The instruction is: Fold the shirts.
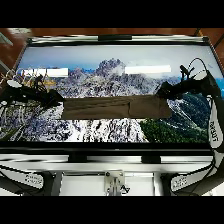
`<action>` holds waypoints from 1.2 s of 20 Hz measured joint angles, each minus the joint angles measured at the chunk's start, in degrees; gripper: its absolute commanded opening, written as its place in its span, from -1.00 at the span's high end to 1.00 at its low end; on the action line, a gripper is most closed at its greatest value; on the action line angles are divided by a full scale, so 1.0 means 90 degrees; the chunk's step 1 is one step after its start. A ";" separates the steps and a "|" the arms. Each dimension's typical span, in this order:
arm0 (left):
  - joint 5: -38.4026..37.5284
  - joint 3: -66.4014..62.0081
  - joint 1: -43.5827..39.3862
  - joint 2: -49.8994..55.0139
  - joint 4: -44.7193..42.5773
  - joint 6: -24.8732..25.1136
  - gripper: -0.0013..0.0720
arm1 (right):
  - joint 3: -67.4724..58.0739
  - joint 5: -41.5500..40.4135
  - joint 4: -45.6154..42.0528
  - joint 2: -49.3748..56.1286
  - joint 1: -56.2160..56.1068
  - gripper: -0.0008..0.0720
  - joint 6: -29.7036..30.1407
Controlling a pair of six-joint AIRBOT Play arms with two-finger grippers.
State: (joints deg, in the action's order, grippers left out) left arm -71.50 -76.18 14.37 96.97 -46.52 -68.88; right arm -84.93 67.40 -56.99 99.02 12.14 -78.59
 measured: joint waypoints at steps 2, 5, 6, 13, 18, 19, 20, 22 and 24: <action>-0.0114 -0.0170 0.0024 -0.0078 -0.0005 -0.0017 -0.51 | 0.0000 0.0206 -0.0454 -0.0253 0.0158 -0.87 0.0090; -0.0236 -0.0376 0.0036 -0.0253 -0.0007 -0.0019 -0.51 | 0.0010 0.0716 -0.0957 -0.0495 0.0488 -0.87 0.0117; -0.0267 -0.0413 0.0036 -0.0306 -0.0010 -0.0022 -0.51 | 0.0039 0.0896 -0.1022 -0.0522 0.0593 -0.87 0.0136; -0.0624 -0.0508 0.0027 -0.0461 -0.0015 -0.0036 -0.51 | 0.0420 0.1158 -0.0777 -0.0226 0.0867 -0.87 0.0418; -0.0724 -0.0515 0.0027 -0.0476 -0.0007 -0.0036 -0.51 | 0.0471 0.0869 -0.0301 0.0284 0.0896 -0.87 0.0355; -0.0726 -0.0515 0.0024 -0.0478 0.0005 -0.0036 -0.51 | 0.0476 0.0828 -0.0182 0.0384 0.0889 -0.87 0.0347; -0.0731 -0.0515 0.0015 -0.0478 0.0007 -0.0034 -0.51 | 0.0476 0.0818 -0.0019 0.0464 0.0882 -0.86 0.0316; -0.0741 -0.0515 -0.0019 -0.0478 0.0049 -0.0029 -0.51 | 0.0474 0.0877 0.0233 0.0619 0.0835 -0.55 0.0294; -0.0746 -0.0515 -0.0056 -0.0478 0.0070 0.0010 -0.51 | 0.0483 0.0867 0.0240 0.0743 0.0763 0.57 0.0279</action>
State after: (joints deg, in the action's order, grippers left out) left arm -78.22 -80.82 13.87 92.66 -45.89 -68.79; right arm -80.58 75.20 -54.83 105.71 19.00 -76.07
